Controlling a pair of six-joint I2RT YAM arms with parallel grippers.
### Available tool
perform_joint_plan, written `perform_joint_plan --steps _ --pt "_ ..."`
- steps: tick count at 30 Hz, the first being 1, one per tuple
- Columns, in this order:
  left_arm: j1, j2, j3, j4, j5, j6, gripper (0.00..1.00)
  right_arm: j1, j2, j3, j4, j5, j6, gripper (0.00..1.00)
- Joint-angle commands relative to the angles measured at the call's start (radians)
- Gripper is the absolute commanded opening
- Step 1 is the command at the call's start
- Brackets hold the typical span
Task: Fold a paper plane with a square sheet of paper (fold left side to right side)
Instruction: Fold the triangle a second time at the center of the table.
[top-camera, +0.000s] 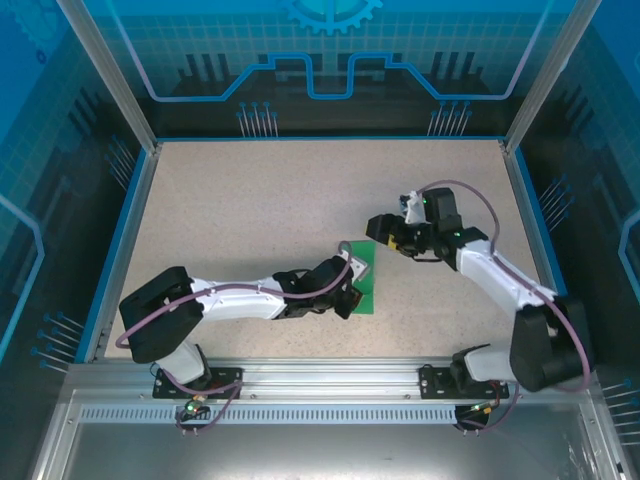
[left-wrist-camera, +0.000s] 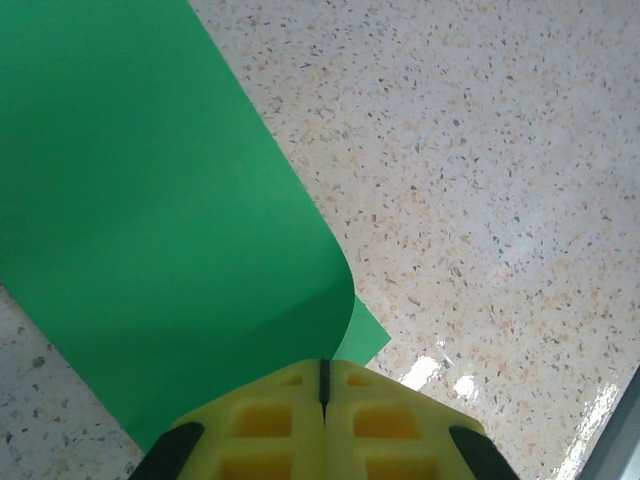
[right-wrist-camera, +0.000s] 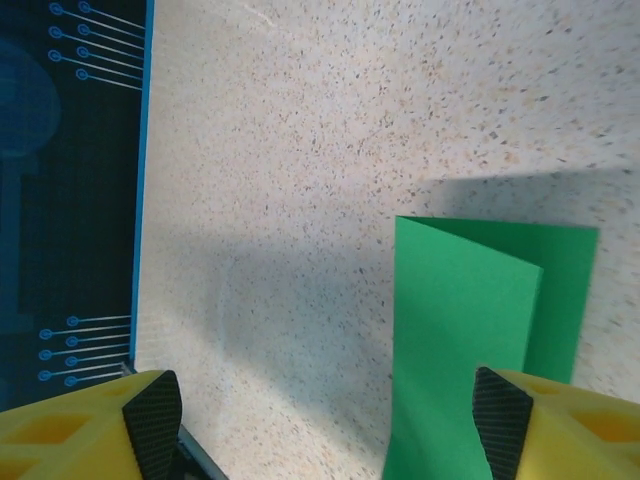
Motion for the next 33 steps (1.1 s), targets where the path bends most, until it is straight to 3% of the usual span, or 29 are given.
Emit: perform_joint_plan --steps 1,5,8,12,16,21,33 --pt "0.034 -0.038 -0.032 0.066 0.088 -0.057 0.00 -0.020 -0.085 -0.074 -0.065 0.056 -0.054 0.79" --pt "0.074 -0.047 -0.055 0.071 0.113 -0.067 0.00 -0.012 -0.169 -0.183 -0.067 0.030 -0.054 0.69" --pt "0.104 -0.053 -0.065 0.061 0.116 -0.068 0.00 0.019 -0.197 -0.268 -0.038 0.013 -0.030 0.54" --pt "0.137 -0.053 -0.067 0.053 0.121 -0.066 0.00 0.093 -0.183 -0.341 -0.012 0.060 0.001 0.24" --pt "0.152 -0.043 -0.059 0.039 0.108 -0.058 0.00 0.174 -0.129 -0.339 -0.007 0.130 0.012 0.09" --pt "0.159 -0.017 -0.038 0.005 0.079 -0.041 0.00 0.236 -0.033 -0.298 -0.012 0.179 0.016 0.04" --pt "0.188 0.032 -0.004 -0.008 0.064 -0.016 0.00 0.288 0.102 -0.248 -0.067 0.232 0.017 0.06"
